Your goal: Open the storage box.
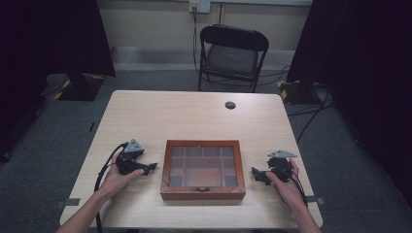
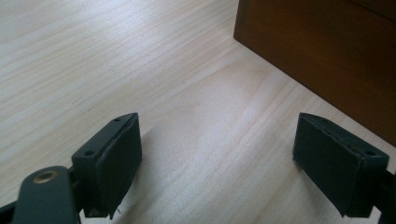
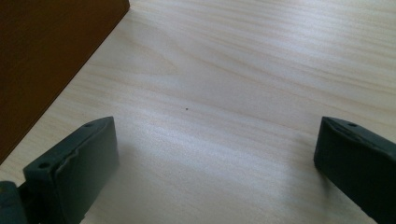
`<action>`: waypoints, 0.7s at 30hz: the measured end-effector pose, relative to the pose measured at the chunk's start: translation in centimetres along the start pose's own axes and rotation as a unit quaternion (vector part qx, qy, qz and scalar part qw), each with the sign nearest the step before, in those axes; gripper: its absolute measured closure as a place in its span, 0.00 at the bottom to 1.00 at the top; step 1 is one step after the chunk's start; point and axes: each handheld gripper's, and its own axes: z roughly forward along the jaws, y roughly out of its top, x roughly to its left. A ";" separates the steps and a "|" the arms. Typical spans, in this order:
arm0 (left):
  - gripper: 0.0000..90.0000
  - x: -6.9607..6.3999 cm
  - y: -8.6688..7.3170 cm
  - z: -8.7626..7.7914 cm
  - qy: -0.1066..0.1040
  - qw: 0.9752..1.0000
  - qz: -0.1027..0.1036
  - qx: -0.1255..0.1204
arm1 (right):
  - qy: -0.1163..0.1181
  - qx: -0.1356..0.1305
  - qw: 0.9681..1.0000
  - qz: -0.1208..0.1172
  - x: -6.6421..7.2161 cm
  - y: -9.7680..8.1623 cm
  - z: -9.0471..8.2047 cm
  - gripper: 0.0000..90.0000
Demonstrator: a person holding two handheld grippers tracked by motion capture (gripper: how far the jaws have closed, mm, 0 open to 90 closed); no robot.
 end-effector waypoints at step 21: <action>0.28 -0.3 1.6 -0.8 -0.022 0.999 -0.031 0.018 | 0.000 0.000 1.000 0.000 0.0 0.0 0.0 0.00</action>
